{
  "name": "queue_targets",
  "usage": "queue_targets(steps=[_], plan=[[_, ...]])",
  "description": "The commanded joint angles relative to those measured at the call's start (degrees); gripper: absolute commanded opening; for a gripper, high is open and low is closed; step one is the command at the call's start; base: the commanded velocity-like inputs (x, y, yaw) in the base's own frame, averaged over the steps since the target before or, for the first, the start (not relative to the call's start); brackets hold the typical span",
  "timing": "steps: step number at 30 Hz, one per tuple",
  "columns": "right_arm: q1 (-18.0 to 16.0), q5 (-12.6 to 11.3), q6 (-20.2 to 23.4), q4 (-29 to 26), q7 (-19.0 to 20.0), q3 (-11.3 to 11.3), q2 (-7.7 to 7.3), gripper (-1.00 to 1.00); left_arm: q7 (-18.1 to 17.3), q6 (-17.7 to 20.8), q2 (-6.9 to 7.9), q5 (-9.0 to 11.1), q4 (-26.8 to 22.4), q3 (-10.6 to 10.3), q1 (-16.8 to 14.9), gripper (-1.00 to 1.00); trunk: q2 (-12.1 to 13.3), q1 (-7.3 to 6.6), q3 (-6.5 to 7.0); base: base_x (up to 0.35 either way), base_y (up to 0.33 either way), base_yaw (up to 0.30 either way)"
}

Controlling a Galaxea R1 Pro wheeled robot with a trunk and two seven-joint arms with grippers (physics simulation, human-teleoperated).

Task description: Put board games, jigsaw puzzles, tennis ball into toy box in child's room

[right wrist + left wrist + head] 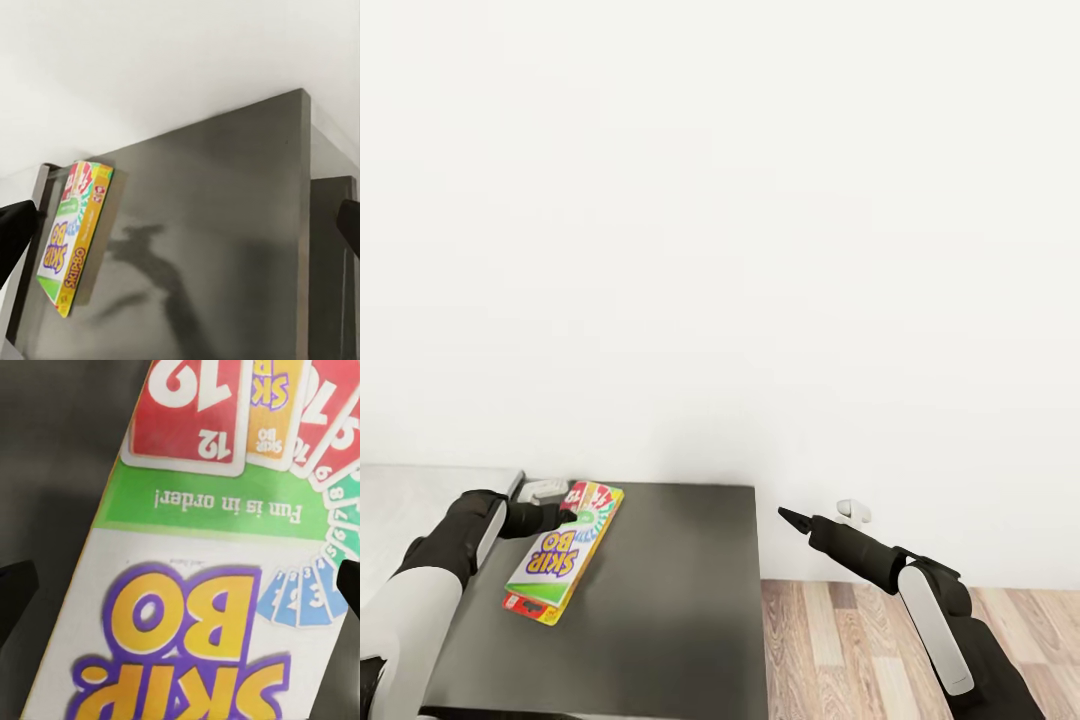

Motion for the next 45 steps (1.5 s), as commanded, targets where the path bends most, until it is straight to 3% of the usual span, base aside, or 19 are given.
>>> queue_targets(steps=[1, 35, 45], plan=[[0.0, -0.1, 0.3, 0.0, 0.2, -0.1, 0.0, 1.0, -0.5, 0.2, -0.07, -0.8, -0.1, 0.3, -0.1, 1.0, -0.1, 0.03, -0.21, 0.0, 0.0, 0.0], [0.0, -0.1, 0.4, -0.2, 0.2, -0.1, -0.01, 1.0, -0.5, 0.1, -0.29, -1.3, -0.1, 0.2, -0.1, 1.0, -0.1, 0.03, -3.4, 0.0, 0.0, 0.0], [0.0, -0.1, 0.3, 0.0, 0.2, -0.1, 0.1, 1.0, -0.5, 0.1, -0.29, -1.3, -0.1, 0.2, -0.1, 1.0, -0.1, 0.03, -3.61, 0.0, 0.0, 0.0]])
